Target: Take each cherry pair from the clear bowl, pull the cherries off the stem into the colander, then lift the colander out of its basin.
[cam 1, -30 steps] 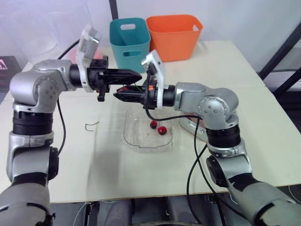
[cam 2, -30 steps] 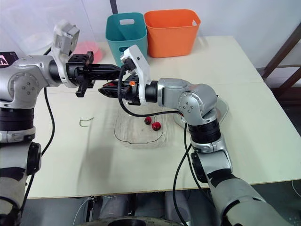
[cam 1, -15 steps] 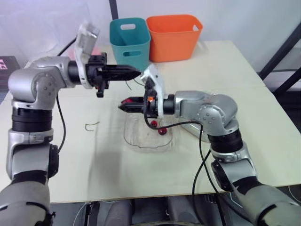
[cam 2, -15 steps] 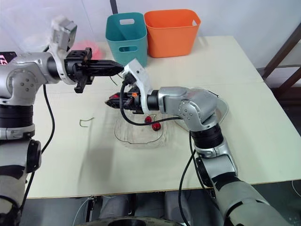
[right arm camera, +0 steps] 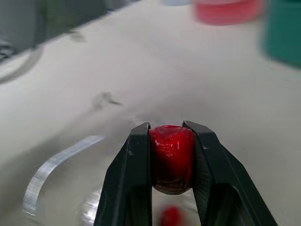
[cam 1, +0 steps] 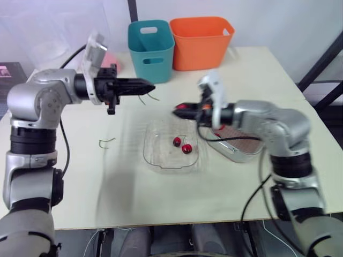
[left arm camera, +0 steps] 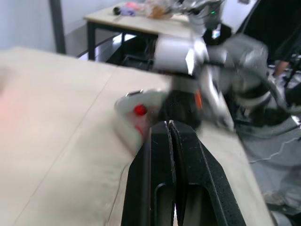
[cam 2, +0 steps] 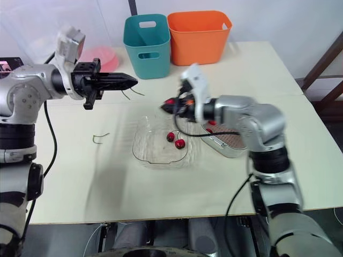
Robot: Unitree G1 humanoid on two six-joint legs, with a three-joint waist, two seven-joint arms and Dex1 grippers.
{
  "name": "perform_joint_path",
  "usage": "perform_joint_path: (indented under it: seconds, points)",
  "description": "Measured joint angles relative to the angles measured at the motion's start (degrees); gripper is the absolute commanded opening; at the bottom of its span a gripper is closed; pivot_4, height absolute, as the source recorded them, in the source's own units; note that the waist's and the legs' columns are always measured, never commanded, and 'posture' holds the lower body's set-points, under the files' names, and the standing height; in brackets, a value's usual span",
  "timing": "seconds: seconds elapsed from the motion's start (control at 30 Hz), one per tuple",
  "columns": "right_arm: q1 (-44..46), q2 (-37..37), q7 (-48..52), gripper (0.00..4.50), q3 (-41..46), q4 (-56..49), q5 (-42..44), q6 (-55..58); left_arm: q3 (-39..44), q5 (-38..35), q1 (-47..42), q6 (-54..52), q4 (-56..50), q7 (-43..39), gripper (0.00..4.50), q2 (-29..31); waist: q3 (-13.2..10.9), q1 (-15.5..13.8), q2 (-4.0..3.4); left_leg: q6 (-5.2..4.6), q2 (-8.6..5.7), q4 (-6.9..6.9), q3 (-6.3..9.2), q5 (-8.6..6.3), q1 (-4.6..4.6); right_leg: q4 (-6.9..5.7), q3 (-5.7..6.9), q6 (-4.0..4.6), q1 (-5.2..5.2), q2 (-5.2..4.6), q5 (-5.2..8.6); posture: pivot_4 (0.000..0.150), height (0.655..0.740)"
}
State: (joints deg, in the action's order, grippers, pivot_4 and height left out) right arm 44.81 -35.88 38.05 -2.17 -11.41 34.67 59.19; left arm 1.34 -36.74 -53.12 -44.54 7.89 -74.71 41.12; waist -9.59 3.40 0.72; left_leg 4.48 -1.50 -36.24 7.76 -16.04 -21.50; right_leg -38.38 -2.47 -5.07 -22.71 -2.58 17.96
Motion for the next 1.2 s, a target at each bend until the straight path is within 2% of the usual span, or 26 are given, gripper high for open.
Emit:
perform_joint_path:
  seconds: [0.2,0.43,0.57,0.7,0.97,1.07,1.2]
  points:
    - [-7.0,-14.4,5.0,0.66,5.4,5.2,-5.0,-5.4,-0.2,0.9,0.2,1.5,1.1,-0.2,0.0,-0.1,0.0,-0.4,0.01,-0.12,0.03,0.06,-0.28,-0.07,0.01,0.09,-0.01,0.0,0.0,0.14,0.0,0.15,0.74]
    - [-17.2,-17.3,6.0,0.66,5.9,2.0,-5.5,-5.3,-0.7,1.6,0.1,2.7,2.4,-0.9,0.0,-0.6,0.0,0.0,0.01,-0.12,0.08,-0.01,-0.34,-0.07,0.05,0.03,-0.07,0.0,0.04,0.11,0.0,0.15,0.74]
    - [-17.8,-17.1,4.4,2.45,5.5,1.6,-6.7,-4.6,-1.2,2.6,0.0,3.6,3.5,-1.3,0.0,-0.6,0.0,-0.2,0.01,-0.11,0.08,-0.09,-0.33,-0.06,0.06,0.01,-0.07,-0.03,0.09,0.09,-0.02,0.15,0.74]
    - [-17.6,-17.0,3.4,4.47,5.7,1.6,-7.0,-4.2,-1.2,3.0,-0.8,3.8,3.8,-1.3,0.0,-0.6,0.0,-0.7,0.01,-0.11,0.08,-0.07,-0.32,-0.06,0.05,0.04,-0.06,-0.03,0.09,0.09,-0.02,0.15,0.74]
    - [-9.7,-15.9,3.3,4.47,8.2,0.8,-5.1,-2.8,1.0,3.7,-0.6,3.8,5.7,2.2,0.0,-0.1,0.0,-0.7,0.01,-0.11,0.15,-0.03,-0.3,-0.06,0.07,0.05,-0.07,-0.04,0.07,0.1,-0.02,0.15,0.74]
    - [-3.3,-9.7,3.0,4.47,8.4,-4.2,1.1,1.4,4.7,3.6,3.3,3.2,5.0,5.0,0.0,3.1,0.0,0.5,-0.01,-0.11,0.31,0.09,-0.14,-0.06,0.12,0.02,-0.13,-0.03,0.0,0.12,-0.02,0.15,0.74]
    - [4.0,1.3,0.3,4.47,7.4,-11.1,10.3,7.3,9.1,2.9,13.5,-0.4,2.8,8.0,0.0,6.6,0.0,0.8,-0.03,-0.11,0.36,0.13,0.0,-0.06,0.07,-0.02,-0.13,-0.02,-0.12,0.14,-0.02,0.15,0.74]
